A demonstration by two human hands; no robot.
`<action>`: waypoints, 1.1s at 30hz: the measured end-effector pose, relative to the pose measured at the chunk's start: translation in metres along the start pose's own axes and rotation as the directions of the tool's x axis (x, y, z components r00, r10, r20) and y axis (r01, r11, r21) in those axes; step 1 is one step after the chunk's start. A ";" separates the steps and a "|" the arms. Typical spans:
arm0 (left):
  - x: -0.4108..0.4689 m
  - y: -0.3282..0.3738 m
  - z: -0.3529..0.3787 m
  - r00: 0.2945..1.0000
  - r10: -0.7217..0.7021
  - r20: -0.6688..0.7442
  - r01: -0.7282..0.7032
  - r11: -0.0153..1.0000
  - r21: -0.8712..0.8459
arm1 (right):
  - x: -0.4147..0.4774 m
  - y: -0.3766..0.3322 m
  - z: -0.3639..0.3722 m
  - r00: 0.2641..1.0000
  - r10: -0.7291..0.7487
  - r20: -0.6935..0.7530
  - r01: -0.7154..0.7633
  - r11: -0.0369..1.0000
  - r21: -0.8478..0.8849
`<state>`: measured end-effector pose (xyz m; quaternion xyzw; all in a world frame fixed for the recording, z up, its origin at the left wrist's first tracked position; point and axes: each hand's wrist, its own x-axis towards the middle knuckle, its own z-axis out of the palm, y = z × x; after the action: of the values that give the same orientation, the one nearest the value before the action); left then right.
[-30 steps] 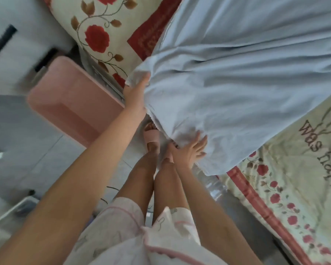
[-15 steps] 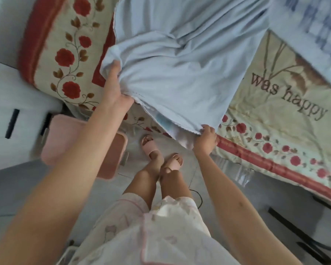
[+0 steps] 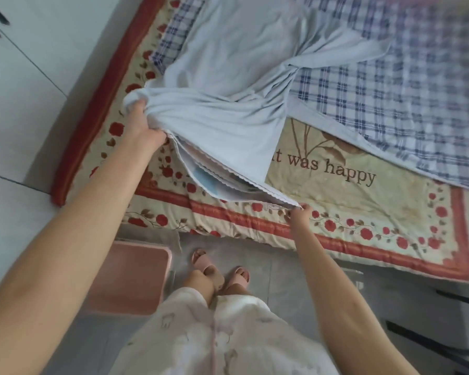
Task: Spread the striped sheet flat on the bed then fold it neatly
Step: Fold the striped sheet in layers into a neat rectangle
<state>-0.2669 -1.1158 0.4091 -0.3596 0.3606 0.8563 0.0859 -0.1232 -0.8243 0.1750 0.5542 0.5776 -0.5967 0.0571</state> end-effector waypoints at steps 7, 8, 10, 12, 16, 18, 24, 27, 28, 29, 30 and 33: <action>-0.043 -0.014 0.043 1.000 0.007 -0.006 -0.007 0.999 -0.036 | -0.036 -0.004 -0.016 0.990 0.123 0.064 -0.126 0.991 0.036; -0.052 -0.020 0.052 1.000 0.015 0.007 -0.014 0.998 -0.066 | -0.051 -0.002 -0.004 0.981 0.099 0.165 -0.115 0.990 0.087; -0.066 -0.025 0.064 0.999 0.049 0.008 -0.049 0.999 0.005 | -0.080 -0.002 0.023 0.952 -0.024 0.305 -0.012 0.994 0.113; -0.055 -0.027 0.062 0.990 0.142 0.020 -0.143 0.962 0.232 | -0.103 -0.004 0.042 0.887 -0.227 0.402 0.221 0.973 0.061; -0.037 -0.029 0.060 0.996 0.084 0.008 -0.074 0.834 0.547 | -0.125 -0.007 0.082 0.769 -0.397 0.501 0.485 0.873 -0.052; -0.022 -0.019 0.055 0.998 -0.037 0.055 0.015 0.936 0.352 | -0.137 -0.011 0.103 0.766 -0.487 0.420 0.566 0.821 -0.080; -0.021 0.001 0.071 0.970 -0.215 0.115 0.226 0.970 -0.090 | -0.158 -0.032 0.153 0.661 -0.709 0.246 0.751 0.618 -0.233; -0.021 0.012 0.077 0.986 -0.159 0.054 0.155 0.985 0.079 | -0.152 -0.044 0.155 0.723 -0.667 0.179 0.690 0.693 -0.208; -0.016 0.016 0.078 0.985 -0.160 0.058 0.151 0.980 0.131 | -0.146 -0.047 0.151 0.748 -0.643 0.165 0.663 0.711 -0.233; -0.006 0.021 0.079 0.987 -0.145 0.067 0.131 0.974 0.183 | -0.139 -0.049 0.147 0.764 -0.628 0.146 0.642 0.718 -0.269; 0.000 0.025 0.078 0.988 -0.131 0.076 0.110 0.967 0.230 | -0.134 -0.050 0.141 0.783 -0.609 0.122 0.614 0.729 -0.303; 0.016 0.034 0.077 0.989 -0.118 0.085 0.083 0.938 0.337 | -0.133 -0.059 0.124 0.842 -0.539 -0.016 0.515 0.813 -0.271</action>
<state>-0.3351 -1.0901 0.4542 -0.3130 0.4761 0.7951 0.2078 -0.1890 -0.9745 0.2738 0.3872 0.7824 -0.4833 -0.0661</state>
